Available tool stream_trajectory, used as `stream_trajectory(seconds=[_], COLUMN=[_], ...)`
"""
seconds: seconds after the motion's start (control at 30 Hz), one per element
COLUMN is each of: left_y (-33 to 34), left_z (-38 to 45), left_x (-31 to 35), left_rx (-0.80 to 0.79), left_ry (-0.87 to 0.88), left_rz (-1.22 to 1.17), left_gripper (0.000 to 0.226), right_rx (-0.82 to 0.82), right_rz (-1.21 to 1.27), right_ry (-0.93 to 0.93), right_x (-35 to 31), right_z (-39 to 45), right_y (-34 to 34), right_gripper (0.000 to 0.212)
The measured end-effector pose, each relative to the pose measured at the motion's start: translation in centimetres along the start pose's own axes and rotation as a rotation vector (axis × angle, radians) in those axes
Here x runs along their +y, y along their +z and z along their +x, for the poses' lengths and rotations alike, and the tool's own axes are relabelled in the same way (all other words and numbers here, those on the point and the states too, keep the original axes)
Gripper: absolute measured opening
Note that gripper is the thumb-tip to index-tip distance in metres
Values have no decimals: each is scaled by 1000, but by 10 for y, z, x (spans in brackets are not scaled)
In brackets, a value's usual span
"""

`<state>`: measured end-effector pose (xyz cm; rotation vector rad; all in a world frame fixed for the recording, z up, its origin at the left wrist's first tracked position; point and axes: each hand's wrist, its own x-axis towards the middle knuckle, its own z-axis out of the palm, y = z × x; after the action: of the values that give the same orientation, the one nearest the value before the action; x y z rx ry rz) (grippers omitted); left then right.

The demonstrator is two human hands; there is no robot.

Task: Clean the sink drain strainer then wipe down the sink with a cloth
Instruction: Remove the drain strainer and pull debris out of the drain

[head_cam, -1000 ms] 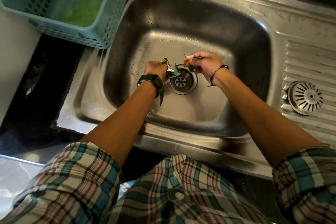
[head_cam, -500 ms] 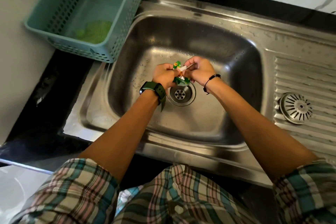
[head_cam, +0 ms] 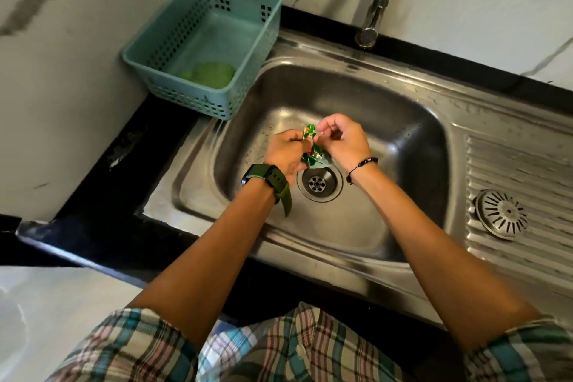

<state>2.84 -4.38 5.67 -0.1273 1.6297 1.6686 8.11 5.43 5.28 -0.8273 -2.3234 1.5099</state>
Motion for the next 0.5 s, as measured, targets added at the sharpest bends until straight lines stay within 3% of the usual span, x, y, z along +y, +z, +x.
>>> stream_trajectory(seconds=[0.1,0.2,0.33,0.5], left_y=[-5,-36,-80,-145], left_z=[-16,-39,-88,-173], left_x=[2,6,4,-33], left_rx=[-72,-37,132,496], left_ry=[-17,90,274,456], left_rz=[-2,-44,-87,-22], left_gripper=[16,19,30,38], right_rx=[36,-44,-166,-483], right_rz=[-19,18,108,6], right_ry=[-31,-46,-89,-369], right_x=[3,-18,-63,-96], right_z=[-10,-24,-58,-131], right_y=[2,25,65,118], right_gripper=[21,19,12,19])
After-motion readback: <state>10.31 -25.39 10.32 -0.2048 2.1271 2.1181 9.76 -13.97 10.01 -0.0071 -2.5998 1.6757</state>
